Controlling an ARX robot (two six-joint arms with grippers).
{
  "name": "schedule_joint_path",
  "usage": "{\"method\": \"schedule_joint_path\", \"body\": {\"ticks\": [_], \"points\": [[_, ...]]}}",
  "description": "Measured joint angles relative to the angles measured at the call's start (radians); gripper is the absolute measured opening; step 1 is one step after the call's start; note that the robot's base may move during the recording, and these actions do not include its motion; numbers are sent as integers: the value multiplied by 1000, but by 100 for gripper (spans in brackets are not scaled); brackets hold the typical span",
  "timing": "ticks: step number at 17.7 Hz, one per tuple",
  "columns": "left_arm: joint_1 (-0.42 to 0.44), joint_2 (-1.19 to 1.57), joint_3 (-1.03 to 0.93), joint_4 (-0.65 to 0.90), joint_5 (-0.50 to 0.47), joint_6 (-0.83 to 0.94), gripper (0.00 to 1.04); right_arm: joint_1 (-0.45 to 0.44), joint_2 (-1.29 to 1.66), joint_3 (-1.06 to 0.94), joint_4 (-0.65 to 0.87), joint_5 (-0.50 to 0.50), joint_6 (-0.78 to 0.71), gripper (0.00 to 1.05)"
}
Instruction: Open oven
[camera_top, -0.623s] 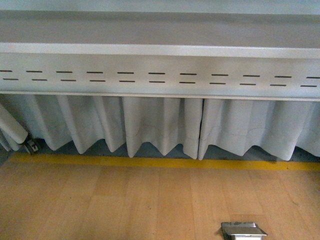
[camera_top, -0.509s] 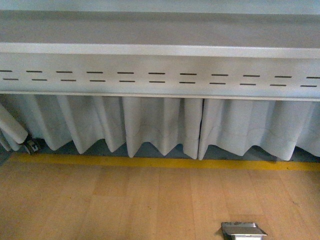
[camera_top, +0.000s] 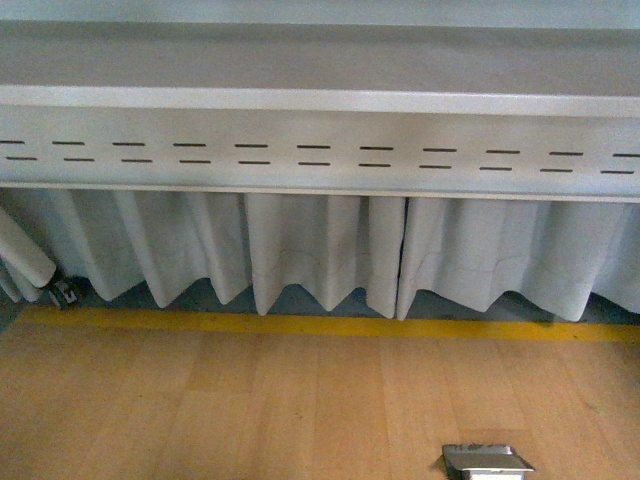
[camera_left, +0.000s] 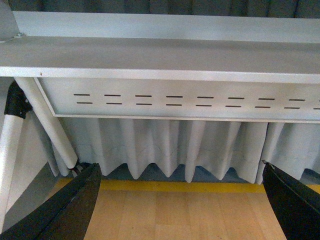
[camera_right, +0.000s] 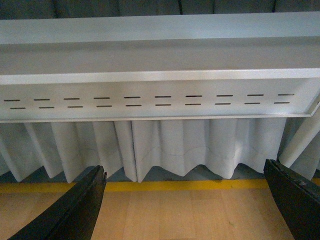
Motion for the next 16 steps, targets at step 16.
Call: {"method": "schedule_joint_path", "body": {"ticks": [16], "points": [[0, 0, 0, 0, 0, 0, 98, 0, 0, 0, 0, 0, 0, 98]]}}
